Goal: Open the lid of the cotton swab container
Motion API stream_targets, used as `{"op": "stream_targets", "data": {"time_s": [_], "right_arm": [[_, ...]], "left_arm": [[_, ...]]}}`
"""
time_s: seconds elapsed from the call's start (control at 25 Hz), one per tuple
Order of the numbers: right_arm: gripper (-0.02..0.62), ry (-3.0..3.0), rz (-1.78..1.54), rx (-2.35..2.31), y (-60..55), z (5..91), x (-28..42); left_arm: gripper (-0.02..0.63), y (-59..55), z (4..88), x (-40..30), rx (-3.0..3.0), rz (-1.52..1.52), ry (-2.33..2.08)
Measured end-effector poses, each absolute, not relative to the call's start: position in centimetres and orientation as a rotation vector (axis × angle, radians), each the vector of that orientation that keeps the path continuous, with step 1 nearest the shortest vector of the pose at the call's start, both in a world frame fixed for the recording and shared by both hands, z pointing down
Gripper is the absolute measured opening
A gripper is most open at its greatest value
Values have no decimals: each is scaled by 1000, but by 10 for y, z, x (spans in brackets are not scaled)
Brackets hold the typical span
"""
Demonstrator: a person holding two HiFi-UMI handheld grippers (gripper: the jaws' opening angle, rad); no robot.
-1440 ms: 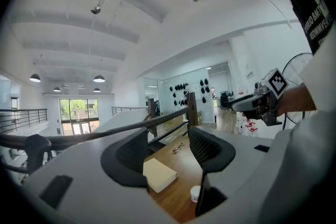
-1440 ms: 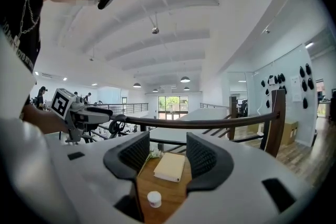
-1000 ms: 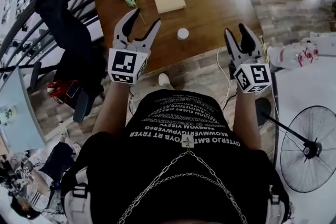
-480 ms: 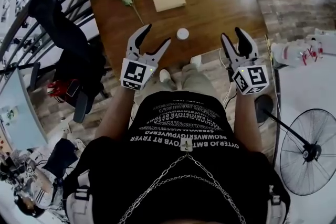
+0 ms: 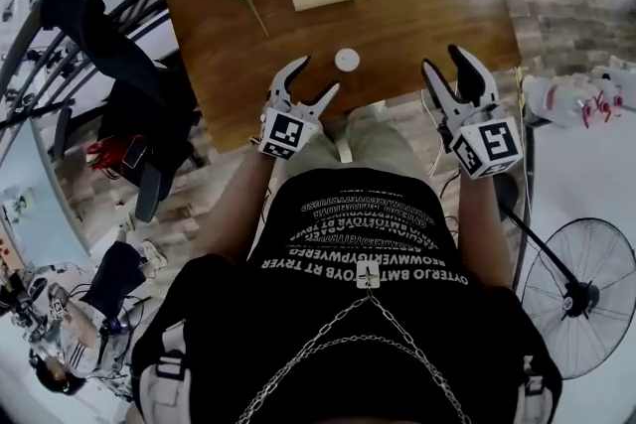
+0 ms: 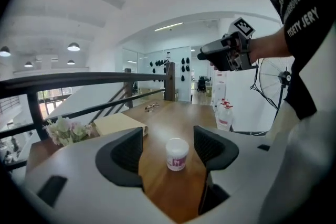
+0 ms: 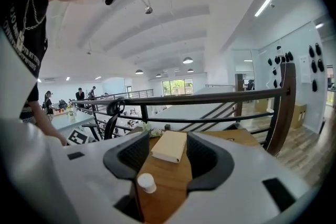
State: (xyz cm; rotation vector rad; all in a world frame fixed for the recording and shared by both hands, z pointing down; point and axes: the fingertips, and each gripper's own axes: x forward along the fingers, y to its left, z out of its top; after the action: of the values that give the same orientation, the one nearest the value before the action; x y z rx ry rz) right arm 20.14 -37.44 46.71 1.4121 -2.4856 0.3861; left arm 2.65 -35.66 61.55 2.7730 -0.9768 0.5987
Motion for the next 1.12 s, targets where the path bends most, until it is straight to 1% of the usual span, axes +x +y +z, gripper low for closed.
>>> {"op": "stream_targets", "data": {"time_s": [0.24,0.6,0.88,1.12], "right_arm": [[213,-2498,443,1333,-377,486,209],[213,-2493,504,1257,-380,508,215],[215,-2528,559,1263,-381,509,225],[215,-2513,581,1247,-374,516,226]], "left_arm": [[307,-358,669,44,2738,657,-974],[311,-366,724,67,2729,786,-993],[311,-370,747,81,2745,862,-922],[310,-373,752,95,2725,862,-870]]}}
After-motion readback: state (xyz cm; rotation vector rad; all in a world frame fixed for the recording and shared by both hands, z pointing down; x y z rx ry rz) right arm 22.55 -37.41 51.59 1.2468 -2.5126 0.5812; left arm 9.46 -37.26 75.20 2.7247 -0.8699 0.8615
